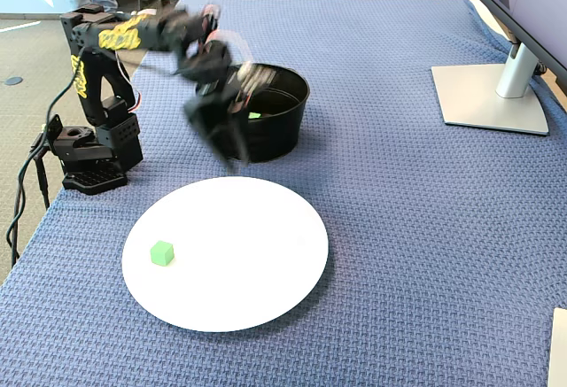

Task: Pick up the green cubes from the white plate and place them in the black recipient

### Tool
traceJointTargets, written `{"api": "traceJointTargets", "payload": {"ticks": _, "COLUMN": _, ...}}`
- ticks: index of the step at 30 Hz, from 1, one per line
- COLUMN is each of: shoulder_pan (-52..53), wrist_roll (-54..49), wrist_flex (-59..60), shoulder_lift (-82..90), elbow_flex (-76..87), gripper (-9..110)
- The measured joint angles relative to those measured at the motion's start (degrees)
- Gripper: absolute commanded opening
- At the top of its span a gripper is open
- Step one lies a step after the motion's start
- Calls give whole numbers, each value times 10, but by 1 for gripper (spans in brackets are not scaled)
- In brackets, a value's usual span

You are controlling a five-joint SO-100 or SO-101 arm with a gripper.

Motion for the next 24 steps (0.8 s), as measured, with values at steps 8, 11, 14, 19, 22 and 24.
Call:
{"api": "traceJointTargets", "payload": {"ticks": 8, "shoulder_pan": 88, "wrist_roll": -19, "wrist_flex": -34, "shoulder_lift": 0, "elbow_flex": 78, "gripper": 9}}
{"api": "traceJointTargets", "payload": {"ticks": 11, "shoulder_pan": 100, "wrist_roll": -39, "wrist_flex": -20, "shoulder_lift": 1, "elbow_flex": 88, "gripper": 7}}
{"api": "traceJointTargets", "payload": {"ticks": 14, "shoulder_pan": 126, "wrist_roll": -101, "wrist_flex": 6, "shoulder_lift": 1, "elbow_flex": 118, "gripper": 8}}
{"api": "traceJointTargets", "payload": {"ticks": 19, "shoulder_pan": 205, "wrist_roll": -378, "wrist_flex": 18, "shoulder_lift": 4, "elbow_flex": 169, "gripper": 13}}
{"api": "traceJointTargets", "payload": {"ticks": 22, "shoulder_pan": 221, "wrist_roll": -503, "wrist_flex": 18, "shoulder_lift": 4, "elbow_flex": 170, "gripper": 12}}
{"api": "traceJointTargets", "payload": {"ticks": 24, "shoulder_pan": 220, "wrist_roll": -535, "wrist_flex": 18, "shoulder_lift": -7, "elbow_flex": 166, "gripper": 12}}
